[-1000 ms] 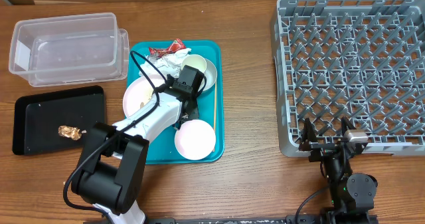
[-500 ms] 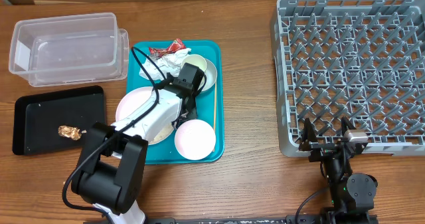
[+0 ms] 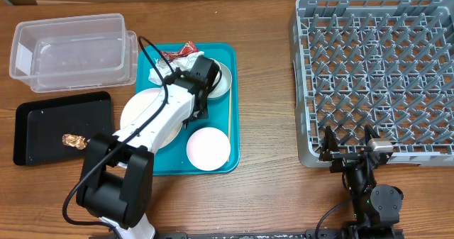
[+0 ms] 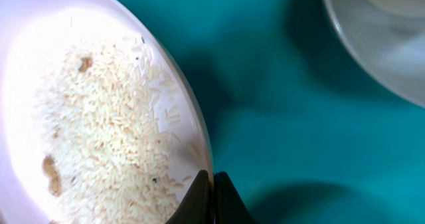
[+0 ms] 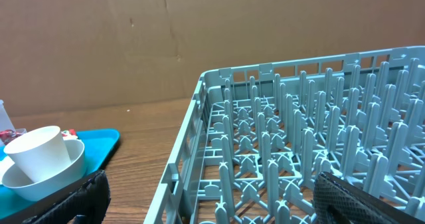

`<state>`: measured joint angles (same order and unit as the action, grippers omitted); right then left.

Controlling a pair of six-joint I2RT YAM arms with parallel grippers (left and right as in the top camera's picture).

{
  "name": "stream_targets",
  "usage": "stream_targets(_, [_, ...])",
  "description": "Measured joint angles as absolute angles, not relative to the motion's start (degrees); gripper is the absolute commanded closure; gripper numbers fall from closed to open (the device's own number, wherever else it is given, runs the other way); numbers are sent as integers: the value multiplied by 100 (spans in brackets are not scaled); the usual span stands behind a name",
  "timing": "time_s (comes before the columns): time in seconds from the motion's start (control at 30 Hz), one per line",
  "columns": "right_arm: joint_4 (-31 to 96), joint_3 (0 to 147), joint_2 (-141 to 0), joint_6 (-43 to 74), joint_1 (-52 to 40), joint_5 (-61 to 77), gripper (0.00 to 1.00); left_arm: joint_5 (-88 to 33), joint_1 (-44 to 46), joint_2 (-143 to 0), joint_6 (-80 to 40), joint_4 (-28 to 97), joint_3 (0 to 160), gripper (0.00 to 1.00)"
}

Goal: Sort waste into correct bins and load items into the dishwasher
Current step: 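Lift the pink plate and move it over the black tray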

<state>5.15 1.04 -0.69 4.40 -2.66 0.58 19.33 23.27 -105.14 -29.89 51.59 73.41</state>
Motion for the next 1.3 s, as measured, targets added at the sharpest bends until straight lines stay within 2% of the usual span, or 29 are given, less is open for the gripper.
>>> stream_targets(0.63, [519, 104, -69, 440, -266, 58, 0, 2366, 2060, -10514, -2987, 6556, 9153, 96])
stream_targets(0.9, [515, 104, -69, 443, -266, 58, 0, 2071, 1090, -10514, -3006, 6790, 9804, 96])
stream_targets(1.3, [517, 104, -69, 443, -266, 60, 0, 803, -902, -10514, -3006, 6753, 9830, 96])
